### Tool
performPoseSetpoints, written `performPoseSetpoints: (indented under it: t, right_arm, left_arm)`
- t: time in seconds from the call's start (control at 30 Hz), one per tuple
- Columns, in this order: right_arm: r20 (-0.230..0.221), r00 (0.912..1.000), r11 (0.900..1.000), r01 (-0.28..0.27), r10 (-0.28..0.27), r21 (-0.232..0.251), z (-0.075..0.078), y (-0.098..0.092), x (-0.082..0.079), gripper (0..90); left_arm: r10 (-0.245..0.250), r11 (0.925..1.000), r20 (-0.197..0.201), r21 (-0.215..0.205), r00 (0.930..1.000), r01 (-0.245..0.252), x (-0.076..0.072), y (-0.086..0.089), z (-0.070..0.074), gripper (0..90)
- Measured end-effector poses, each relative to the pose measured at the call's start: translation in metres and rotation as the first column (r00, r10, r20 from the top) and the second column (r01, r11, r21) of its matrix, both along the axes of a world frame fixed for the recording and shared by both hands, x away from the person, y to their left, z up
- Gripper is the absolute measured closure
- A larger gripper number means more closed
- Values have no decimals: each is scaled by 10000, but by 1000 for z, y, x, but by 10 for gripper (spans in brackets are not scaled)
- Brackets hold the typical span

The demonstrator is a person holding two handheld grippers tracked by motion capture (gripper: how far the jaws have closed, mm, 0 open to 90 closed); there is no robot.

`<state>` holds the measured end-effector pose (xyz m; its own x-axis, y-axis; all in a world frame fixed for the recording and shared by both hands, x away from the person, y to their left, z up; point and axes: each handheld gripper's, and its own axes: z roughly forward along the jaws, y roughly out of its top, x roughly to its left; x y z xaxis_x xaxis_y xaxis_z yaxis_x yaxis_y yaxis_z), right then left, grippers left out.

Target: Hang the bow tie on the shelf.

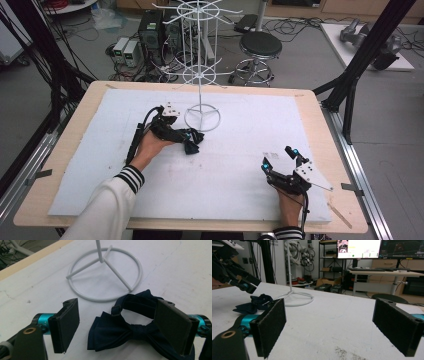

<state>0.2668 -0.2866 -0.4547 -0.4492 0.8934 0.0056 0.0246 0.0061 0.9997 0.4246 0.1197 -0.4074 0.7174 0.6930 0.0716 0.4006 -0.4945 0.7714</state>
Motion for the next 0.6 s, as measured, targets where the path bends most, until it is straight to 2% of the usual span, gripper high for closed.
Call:
performPoseSetpoints:
  t: [0.3,0.43,0.53,0.6]
  right_arm:
    - [16,10000,10000,-6,6,1,0,0,0,108]
    - [19,10000,10000,-1,1,-9,0,0,0,108]
    - [30,10000,10000,-11,11,-21,0,0,0,108]
    - [32,10000,10000,-11,11,-24,0,0,0,108]
  left_arm:
    - [138,9982,-580,597,9982,-104,6,-7,-9,262]
    - [306,9966,-758,789,9967,-246,8,-9,-11,322]
    - [452,9967,-866,712,9952,-390,9,-9,-12,343]
    - [427,9959,-916,832,9949,-350,10,-10,-12,346]
